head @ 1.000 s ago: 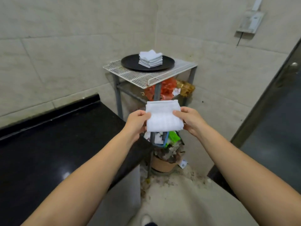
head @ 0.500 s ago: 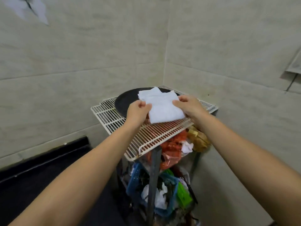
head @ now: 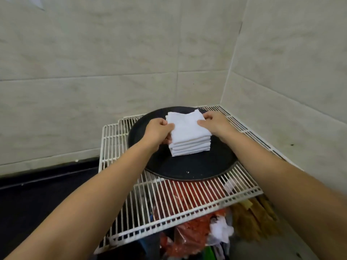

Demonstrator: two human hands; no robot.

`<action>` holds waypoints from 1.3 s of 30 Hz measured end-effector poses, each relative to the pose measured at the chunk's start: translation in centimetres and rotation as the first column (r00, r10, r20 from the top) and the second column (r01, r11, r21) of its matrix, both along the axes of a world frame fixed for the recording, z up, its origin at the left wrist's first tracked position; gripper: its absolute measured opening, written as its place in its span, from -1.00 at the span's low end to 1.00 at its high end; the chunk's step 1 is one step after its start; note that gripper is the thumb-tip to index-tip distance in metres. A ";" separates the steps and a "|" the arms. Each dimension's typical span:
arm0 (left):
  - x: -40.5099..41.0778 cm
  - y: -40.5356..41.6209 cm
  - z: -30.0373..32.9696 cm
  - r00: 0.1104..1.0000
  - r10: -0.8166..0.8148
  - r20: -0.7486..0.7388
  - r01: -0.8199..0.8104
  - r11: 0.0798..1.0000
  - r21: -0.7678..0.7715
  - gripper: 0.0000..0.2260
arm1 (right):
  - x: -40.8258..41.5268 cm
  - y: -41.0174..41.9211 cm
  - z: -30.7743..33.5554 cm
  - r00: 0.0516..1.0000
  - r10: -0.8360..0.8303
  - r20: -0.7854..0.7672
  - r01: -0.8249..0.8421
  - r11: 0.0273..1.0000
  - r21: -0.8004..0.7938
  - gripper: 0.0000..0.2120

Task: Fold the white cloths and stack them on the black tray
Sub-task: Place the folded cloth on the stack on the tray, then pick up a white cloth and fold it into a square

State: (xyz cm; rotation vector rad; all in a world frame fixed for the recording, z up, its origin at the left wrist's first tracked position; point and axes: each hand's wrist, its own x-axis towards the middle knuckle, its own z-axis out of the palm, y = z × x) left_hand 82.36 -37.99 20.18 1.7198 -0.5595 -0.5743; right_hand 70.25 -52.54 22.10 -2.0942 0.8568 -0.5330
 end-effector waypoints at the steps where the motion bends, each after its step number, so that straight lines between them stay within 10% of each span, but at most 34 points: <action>1: -0.1 0.0 -0.3 1.000 0.002 0.008 -0.002 1.000 0.009 -0.75 | 0.0 -0.1 -0.3 1.000 0.009 -0.012 -0.009 1.000 0.008 -0.94; 8: 0.0 3.5 1.5 0.994 0.083 0.064 -0.083 0.997 -0.005 -0.75 | 0.3 2.4 2.6 0.998 -0.055 -0.038 0.046 0.978 -0.203 -0.56; 17: 1.9 29.3 1.4 0.893 0.215 0.395 -0.278 0.955 0.107 -0.84 | 7.8 25.6 3.0 0.944 0.298 -0.144 -0.328 0.783 -0.529 -0.67; 25: 1.1 63.2 -2.7 0.687 0.407 0.602 -0.694 0.611 0.380 -0.85 | 14.2 58.0 -4.2 0.672 0.692 -0.264 -0.693 0.460 -0.555 -0.68; 39: -1.3 99.8 -11.4 0.425 0.759 0.494 -0.831 0.110 0.545 -0.89 | 22.5 96.9 -14.1 0.086 0.877 -0.472 -0.932 -0.096 -0.348 -0.69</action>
